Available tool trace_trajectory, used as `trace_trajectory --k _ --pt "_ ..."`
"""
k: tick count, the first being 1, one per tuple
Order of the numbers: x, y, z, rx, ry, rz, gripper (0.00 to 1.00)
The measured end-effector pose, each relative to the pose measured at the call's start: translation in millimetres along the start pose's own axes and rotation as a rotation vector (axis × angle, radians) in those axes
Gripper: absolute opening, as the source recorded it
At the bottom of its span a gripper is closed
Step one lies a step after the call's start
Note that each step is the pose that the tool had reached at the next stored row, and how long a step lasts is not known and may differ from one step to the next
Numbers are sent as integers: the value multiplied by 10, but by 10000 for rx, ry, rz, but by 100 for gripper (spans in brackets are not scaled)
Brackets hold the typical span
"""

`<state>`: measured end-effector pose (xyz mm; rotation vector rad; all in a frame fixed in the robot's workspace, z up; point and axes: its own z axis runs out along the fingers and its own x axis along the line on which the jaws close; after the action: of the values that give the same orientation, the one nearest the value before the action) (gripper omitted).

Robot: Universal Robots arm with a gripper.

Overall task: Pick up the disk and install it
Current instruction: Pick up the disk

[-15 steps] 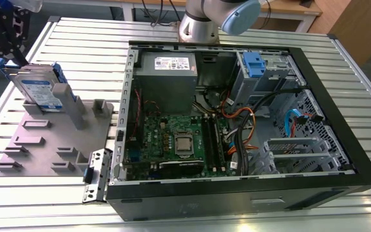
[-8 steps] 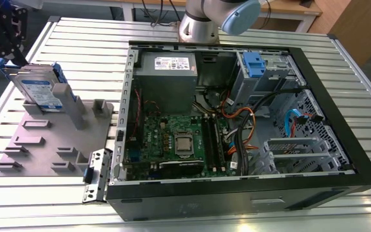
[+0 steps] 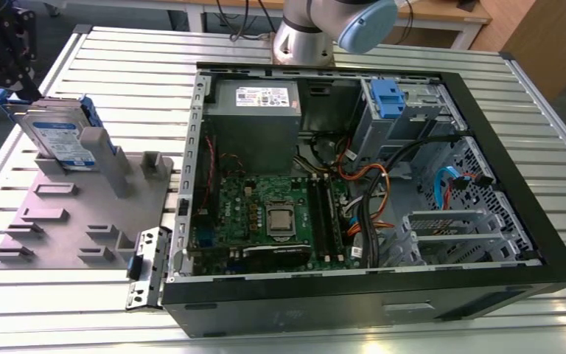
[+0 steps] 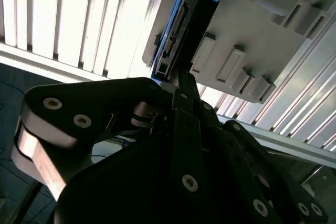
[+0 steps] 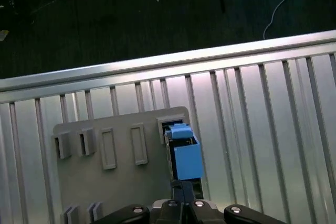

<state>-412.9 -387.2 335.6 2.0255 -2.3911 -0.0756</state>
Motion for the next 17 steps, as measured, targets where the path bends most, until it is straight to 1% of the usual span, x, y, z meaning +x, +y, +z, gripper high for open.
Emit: trace_trajectory --k 2,3,5,6,10,14,17 --pt "0 0 0 -4 2 -255 11" --pt "-1 1 -1 -1 -12 -341 11" --pt "0 0 1 12 -101 -481 11" --pt "0 0 0 15 -135 -510 11" --pt "-1 -5 4 19 -143 -515 11" --pt "-7 -44 10 18 -142 -499 11" --pt "-8 -52 32 19 -144 -478 11"
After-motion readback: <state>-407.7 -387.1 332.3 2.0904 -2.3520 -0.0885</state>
